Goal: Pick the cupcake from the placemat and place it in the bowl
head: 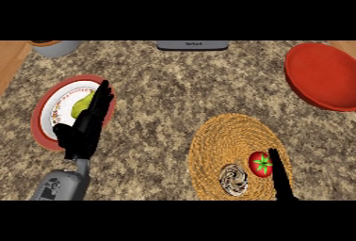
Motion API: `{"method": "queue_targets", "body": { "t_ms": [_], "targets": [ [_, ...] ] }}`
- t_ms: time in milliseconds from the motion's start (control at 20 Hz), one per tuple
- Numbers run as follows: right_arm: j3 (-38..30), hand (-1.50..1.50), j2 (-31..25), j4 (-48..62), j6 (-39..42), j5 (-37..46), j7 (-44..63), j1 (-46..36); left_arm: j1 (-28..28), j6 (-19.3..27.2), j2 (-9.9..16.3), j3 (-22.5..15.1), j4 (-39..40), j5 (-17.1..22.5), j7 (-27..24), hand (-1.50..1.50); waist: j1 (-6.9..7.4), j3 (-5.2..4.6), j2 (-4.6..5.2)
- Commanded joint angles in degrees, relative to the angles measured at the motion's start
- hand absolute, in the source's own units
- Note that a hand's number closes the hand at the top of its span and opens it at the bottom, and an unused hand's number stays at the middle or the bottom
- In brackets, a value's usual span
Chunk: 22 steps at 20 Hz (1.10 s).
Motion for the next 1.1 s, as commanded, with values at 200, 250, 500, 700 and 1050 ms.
{"method": "queue_targets", "body": {
  "t_ms": [200, 250, 500, 700, 1050],
  "targets": [
    [1.43, -1.50, -1.13, 1.03, -7.45, -4.98, -6.79, 0.98, 2.54, -1.15, -0.47, 1.05, -4.77, -0.84, 3.17, 0.00, 0.06, 0.02, -0.04],
    [3.10, -1.50, 1.17, 0.81, -6.42, -2.14, -3.85, -0.78, -0.02, -2.12, -0.42, 2.76, -1.96, -0.08, 2.84, 0.00, -0.01, 0.00, -0.01],
    [3.68, -1.50, -2.20, 3.69, -13.36, -7.54, -10.37, 3.72, 2.22, 0.35, -3.84, -0.54, -4.23, -4.18, 3.34, 0.00, -0.05, 0.02, -0.06],
    [-0.03, -1.50, -1.17, 9.01, -14.33, -14.91, -12.87, -0.57, 1.17, -3.34, -2.25, 2.66, -2.26, -2.10, 1.71, 0.00, 0.10, 0.03, -0.01],
    [0.11, -1.50, -0.30, 15.88, -18.32, -17.76, -17.80, -2.08, -1.55, -4.36, -3.83, 5.14, 4.27, -3.55, -2.52, 0.00, -0.11, 0.00, 0.05]
  ]
}}
